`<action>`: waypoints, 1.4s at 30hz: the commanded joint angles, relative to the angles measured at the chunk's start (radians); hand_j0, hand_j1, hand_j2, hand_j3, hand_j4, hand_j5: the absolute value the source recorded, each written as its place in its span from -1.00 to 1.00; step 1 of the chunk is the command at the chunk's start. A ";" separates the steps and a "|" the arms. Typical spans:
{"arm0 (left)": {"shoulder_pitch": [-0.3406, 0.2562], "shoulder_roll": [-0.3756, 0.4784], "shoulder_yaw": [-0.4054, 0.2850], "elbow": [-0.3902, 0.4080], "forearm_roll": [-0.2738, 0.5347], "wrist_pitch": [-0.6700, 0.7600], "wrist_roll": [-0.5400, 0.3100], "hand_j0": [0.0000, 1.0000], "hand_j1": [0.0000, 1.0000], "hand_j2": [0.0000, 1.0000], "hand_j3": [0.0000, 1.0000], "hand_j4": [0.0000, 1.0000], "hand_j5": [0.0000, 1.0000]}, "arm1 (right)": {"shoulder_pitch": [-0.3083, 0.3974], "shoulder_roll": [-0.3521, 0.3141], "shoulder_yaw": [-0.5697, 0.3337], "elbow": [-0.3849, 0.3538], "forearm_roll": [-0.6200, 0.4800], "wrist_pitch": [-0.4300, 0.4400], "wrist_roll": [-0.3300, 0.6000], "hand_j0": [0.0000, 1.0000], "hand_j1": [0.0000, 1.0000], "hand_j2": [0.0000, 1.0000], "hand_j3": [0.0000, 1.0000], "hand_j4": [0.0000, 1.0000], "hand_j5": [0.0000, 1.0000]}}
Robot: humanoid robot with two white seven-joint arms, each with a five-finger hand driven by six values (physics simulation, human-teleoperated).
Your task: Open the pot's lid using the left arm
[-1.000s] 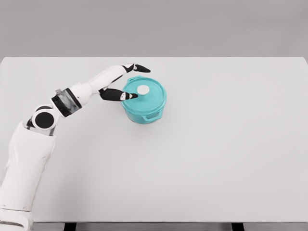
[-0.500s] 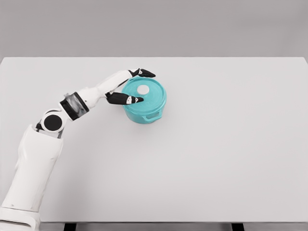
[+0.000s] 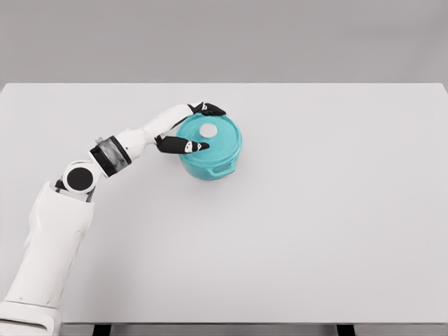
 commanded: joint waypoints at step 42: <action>-0.020 -0.015 0.001 0.077 0.008 0.003 0.000 0.27 0.27 0.27 0.27 0.27 0.27 | 0.000 0.000 0.000 0.000 0.000 0.000 0.000 1.00 1.00 1.00 1.00 1.00 1.00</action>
